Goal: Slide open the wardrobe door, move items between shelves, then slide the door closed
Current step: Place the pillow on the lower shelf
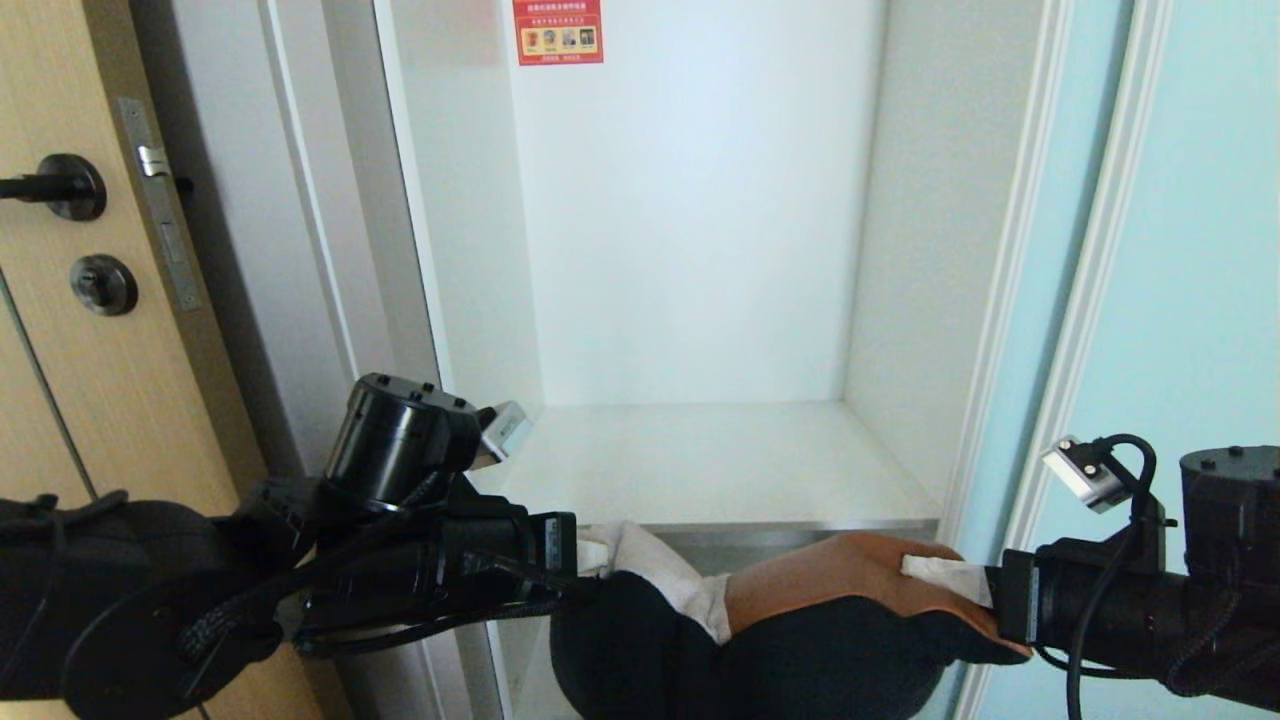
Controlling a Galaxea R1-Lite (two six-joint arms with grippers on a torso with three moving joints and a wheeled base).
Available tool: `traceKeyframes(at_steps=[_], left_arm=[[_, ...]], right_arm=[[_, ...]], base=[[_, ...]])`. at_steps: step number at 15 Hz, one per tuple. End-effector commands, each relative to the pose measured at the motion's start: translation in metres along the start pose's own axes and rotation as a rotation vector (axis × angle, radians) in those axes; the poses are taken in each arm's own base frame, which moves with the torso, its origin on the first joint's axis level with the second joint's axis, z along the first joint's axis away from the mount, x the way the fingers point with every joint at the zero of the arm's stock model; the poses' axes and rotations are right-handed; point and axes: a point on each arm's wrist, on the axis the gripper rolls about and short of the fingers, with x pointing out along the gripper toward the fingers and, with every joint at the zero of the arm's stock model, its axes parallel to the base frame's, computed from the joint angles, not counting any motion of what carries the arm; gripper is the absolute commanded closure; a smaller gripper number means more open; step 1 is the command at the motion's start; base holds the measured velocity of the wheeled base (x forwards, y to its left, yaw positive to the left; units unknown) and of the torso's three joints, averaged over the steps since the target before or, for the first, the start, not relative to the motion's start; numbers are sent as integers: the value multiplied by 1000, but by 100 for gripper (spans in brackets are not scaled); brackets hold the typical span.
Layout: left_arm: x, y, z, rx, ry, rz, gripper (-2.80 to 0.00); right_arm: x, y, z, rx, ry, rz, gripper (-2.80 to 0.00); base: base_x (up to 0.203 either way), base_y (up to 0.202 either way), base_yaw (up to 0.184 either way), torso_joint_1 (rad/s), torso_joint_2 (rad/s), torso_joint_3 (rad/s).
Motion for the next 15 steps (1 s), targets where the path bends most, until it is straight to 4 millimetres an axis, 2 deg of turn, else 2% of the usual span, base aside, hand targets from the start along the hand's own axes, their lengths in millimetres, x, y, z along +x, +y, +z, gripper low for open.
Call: traceKeyframes(at_steps=[1,9,15], left_arm=[[1,1,-7,0,24,2,0],[1,1,-9,-2,28,3,0],[3,2,-10,-6,38,7,0]], right_arm=[[1,0,-1,3,5,4,0],[1,3,-6,-4,24,17,0],[-1,5,-6,-9,20,25,0]], base=[[0,0,0,0,0,0],[0,0,0,0,0,0],[-179,0,0,4,3,1]])
